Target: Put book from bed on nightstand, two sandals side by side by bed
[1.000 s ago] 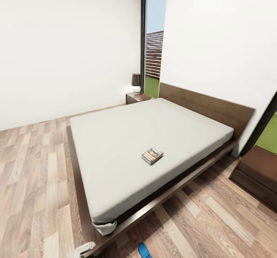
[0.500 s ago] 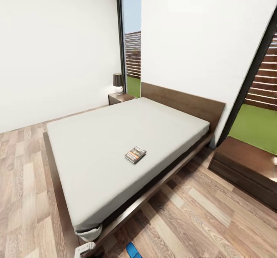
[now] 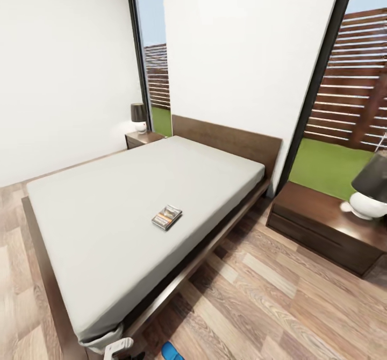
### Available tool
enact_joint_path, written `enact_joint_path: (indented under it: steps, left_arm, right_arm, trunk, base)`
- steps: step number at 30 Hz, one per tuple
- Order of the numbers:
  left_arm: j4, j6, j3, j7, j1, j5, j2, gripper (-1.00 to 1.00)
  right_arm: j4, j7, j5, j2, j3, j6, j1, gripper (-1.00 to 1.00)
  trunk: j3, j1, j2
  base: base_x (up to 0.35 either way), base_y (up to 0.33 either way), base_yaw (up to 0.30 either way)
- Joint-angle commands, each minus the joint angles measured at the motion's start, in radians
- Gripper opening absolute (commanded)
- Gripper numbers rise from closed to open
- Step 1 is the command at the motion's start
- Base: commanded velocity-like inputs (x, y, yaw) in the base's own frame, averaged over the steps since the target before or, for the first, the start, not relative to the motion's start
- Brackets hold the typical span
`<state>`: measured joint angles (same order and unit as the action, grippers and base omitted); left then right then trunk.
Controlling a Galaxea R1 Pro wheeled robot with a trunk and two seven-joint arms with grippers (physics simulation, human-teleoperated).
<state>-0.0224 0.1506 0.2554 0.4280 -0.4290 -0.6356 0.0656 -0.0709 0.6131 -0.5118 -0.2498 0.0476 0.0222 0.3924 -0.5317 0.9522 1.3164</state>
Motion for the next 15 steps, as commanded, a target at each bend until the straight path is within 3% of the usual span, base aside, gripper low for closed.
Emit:
enact_joint_path:
  steps: [1, 10, 15]
  left_arm:
    - [0.001, 0.004, 0.008, 0.003, 0.000, -0.007, 0.000, 1.00]
    - [0.001, 0.004, 0.009, 0.004, 0.000, -0.007, 0.000, 1.00]
    - [0.001, 0.003, 0.009, 0.004, 0.000, -0.007, 0.000, 1.00]
  right_arm:
    - [-0.003, 0.005, -0.004, 0.000, 0.005, 0.002, 0.002, 1.00]
    - [-0.003, 0.005, -0.004, 0.000, 0.005, 0.002, 0.002, 1.00]
    - [-0.003, 0.005, -0.004, 0.000, 0.005, 0.002, 0.002, 1.00]
  trunk:
    - [-0.001, 0.000, 0.001]
    - [-0.001, 0.000, 0.001]
    - [-0.001, 0.000, 0.001]
  base:
    - [0.000, 0.000, -0.300]
    - [-0.001, -0.001, -0.300]
    - [-0.118, -0.059, -0.300]
